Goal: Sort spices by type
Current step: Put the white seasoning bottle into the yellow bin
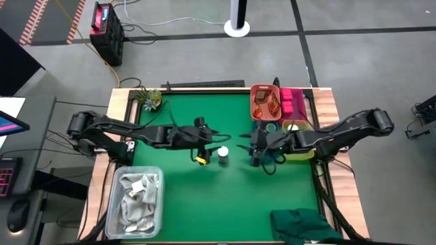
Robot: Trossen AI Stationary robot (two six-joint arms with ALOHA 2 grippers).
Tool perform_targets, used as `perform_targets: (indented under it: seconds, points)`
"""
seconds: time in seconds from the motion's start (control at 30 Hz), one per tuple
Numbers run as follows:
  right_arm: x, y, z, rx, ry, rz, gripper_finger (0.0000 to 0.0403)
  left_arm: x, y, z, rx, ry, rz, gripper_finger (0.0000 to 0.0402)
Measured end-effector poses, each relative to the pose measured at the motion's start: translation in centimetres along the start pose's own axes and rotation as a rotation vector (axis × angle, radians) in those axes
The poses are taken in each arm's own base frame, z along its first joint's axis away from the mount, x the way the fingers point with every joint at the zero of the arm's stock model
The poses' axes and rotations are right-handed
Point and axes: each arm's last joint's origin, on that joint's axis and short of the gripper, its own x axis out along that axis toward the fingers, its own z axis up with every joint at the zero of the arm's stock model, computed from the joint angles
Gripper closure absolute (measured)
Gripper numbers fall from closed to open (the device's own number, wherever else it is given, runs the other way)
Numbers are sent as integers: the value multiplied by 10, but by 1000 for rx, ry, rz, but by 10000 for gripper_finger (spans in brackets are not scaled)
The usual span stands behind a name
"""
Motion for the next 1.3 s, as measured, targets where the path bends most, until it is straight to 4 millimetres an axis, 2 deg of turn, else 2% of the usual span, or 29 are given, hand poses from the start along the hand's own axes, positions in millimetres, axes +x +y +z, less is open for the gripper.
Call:
perform_targets:
  seconds: [0.2,0.43,0.57,0.67,0.83,1.07,1.3]
  points:
    - [23,16,-2,-59,-67,13,176,-25,5,2,-66,-268,25,134]
    - [48,27,5,-38,-1,43,115,-47,14,-19,-46,-321,146,134]
    - [67,24,10,-33,70,40,89,-49,17,-27,-49,-325,158,134]
    - [84,17,11,25,106,107,74,-48,17,-30,-41,-295,153,134]
    - [106,1,2,104,212,154,52,-47,16,-32,-28,-267,148,134]
    - [111,6,-2,103,230,176,40,-58,20,-31,-11,-253,151,134]
    - [103,10,4,76,214,194,45,-66,22,-29,-29,-264,152,134]
